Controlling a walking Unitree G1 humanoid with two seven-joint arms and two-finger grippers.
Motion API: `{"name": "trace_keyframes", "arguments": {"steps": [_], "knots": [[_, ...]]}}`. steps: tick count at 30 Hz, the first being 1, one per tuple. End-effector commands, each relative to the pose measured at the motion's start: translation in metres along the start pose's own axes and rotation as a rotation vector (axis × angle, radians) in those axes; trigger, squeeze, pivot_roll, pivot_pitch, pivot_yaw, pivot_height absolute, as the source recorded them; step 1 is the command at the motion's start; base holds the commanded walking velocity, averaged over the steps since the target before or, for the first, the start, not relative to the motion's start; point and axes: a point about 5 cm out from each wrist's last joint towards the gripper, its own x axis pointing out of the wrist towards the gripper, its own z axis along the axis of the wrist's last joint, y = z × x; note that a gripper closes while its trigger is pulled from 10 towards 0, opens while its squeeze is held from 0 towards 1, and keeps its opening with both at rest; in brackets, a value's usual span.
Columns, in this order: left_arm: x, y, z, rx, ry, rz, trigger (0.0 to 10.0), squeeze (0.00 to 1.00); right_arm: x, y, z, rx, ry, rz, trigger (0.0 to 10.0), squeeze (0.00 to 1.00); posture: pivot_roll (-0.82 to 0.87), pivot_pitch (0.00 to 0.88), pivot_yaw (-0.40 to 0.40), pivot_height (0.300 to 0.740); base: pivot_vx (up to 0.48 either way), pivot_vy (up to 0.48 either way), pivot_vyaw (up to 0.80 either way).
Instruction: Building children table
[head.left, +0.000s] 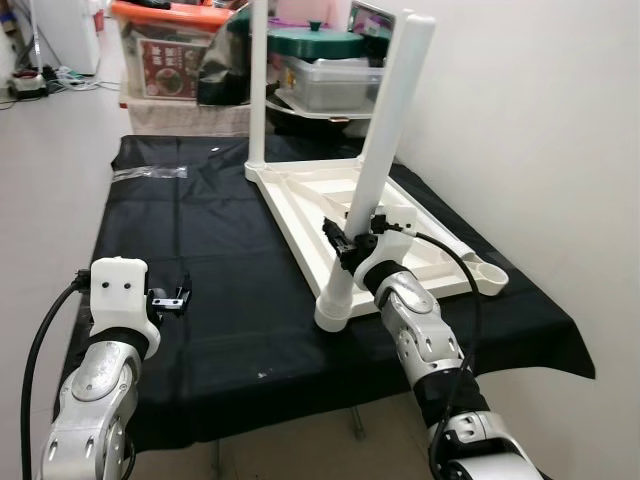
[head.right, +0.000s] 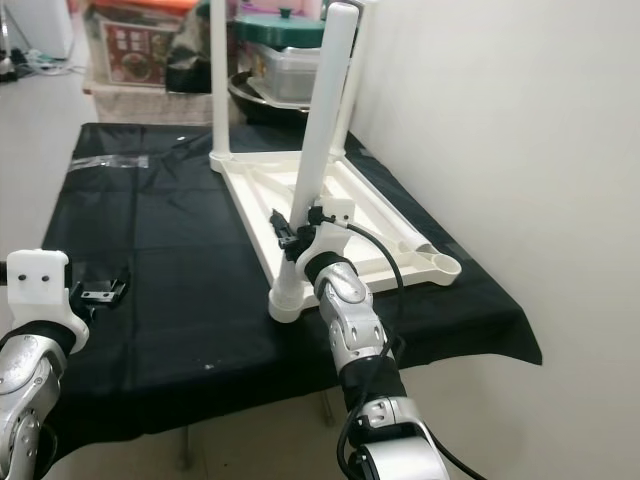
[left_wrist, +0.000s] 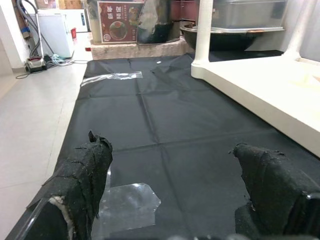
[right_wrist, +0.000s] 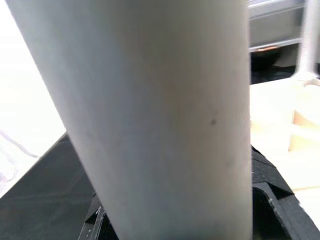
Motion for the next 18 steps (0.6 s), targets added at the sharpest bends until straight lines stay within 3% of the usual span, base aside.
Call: {"name": "trace_keyframes", "arguments": {"steps": [1, 5, 7, 14, 15, 16, 17, 18], "knots": [[0.002, -0.002, 0.002, -0.009, 0.004, -0.012, 10.0, 0.0, -0.015, -0.025, -0.041, 0.026, 0.19, -0.196, 0.0, 0.0, 0.1, 0.0, -0.114, 0.74, 0.0, 0.0, 0.0], [0.003, -0.001, 0.005, -0.008, -0.001, -0.005, 10.0, 0.0, -0.016, -0.032, -0.042, 0.006, 0.216, -0.342, 0.0, 0.0, 0.11, 0.0, -0.113, 0.74, 0.0, 0.0, 0.0], [0.003, 0.0, 0.006, -0.006, -0.001, 0.002, 10.0, 0.0, -0.018, -0.028, -0.04, -0.007, 0.227, -0.409, 0.0, 0.0, 0.11, 0.0, -0.108, 0.74, 0.0, 0.0, 0.0], [0.003, 0.001, 0.006, -0.003, 0.0, 0.001, 10.0, 0.0, -0.017, -0.023, -0.04, -0.001, 0.241, -0.389, 0.0, 0.0, 0.11, 0.0, -0.104, 0.74, 0.0, 0.0, 0.0], [0.004, 0.001, 0.006, 0.0, 0.001, -0.001, 10.0, 0.0, -0.017, -0.019, -0.04, 0.01, 0.249, -0.369, 10.0, 0.0, 0.1, 0.0, -0.098, 0.74, 0.0, 0.0, 0.0], [0.004, 0.001, 0.006, 0.002, 0.002, -0.002, 10.0, 0.0, -0.018, -0.016, -0.04, 0.016, 0.255, -0.358, 10.0, 0.0, 0.1, 0.0, -0.098, 0.74, 0.0, 0.0, 0.0], [0.005, 0.001, 0.006, 0.007, 0.002, -0.006, 10.0, 0.0, -0.018, -0.015, -0.035, 0.019, 0.227, -0.346, 10.0, 1.0, 0.1, 0.0, -0.092, 0.74, 0.0, 0.0, 0.0], [0.005, 0.001, 0.006, 0.007, 0.002, -0.006, 10.0, 0.0, -0.018, -0.015, -0.035, 0.019, 0.227, -0.346, 10.0, 1.0, 0.1, 0.0, -0.092, 0.74, 0.0, 0.0, 0.0]]}}
